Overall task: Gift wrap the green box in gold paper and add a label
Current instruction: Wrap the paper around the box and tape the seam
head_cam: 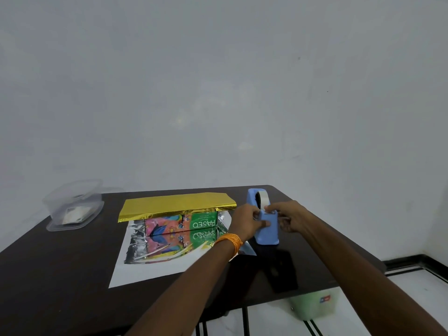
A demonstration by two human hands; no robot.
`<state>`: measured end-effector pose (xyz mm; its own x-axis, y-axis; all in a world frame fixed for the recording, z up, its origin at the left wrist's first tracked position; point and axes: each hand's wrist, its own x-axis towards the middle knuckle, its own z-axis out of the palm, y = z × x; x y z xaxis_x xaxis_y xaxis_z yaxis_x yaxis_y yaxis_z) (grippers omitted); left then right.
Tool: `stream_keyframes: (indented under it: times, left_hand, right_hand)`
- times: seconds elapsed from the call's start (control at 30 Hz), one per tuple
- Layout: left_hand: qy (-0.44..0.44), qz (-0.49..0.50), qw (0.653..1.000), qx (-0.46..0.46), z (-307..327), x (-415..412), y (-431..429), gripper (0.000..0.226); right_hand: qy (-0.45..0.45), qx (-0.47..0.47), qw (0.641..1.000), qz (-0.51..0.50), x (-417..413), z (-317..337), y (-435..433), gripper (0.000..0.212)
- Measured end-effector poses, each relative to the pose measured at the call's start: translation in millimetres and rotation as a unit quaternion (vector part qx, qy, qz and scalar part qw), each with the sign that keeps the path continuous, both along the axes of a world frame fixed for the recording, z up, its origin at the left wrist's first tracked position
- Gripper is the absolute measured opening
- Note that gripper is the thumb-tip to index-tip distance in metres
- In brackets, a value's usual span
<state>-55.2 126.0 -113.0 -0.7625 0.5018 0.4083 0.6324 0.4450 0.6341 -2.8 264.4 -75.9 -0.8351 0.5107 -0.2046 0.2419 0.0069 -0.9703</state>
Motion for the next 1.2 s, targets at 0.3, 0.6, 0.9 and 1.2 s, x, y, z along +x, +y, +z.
stream_keyframes:
  times: [0.3,0.6,0.9,1.2]
  left_hand:
    - [0.017,0.000,1.000,0.013,-3,2,1,0.036]
    - [0.022,-0.006,1.000,0.018,-1,6,-1,0.029]
    - [0.023,-0.007,1.000,0.016,-2,2,-1,0.034]
    - [0.018,-0.021,0.998,-0.059,-4,-2,-14,0.044]
  right_hand:
    - [0.043,0.121,0.990,-0.058,-9,19,-7,0.025]
    - [0.053,0.072,0.994,-0.056,26,3,-20,0.023]
    - [0.059,0.200,0.977,-0.050,34,-21,-17,0.022]
    - [-0.085,0.438,0.895,0.014,33,-20,-24,0.031]
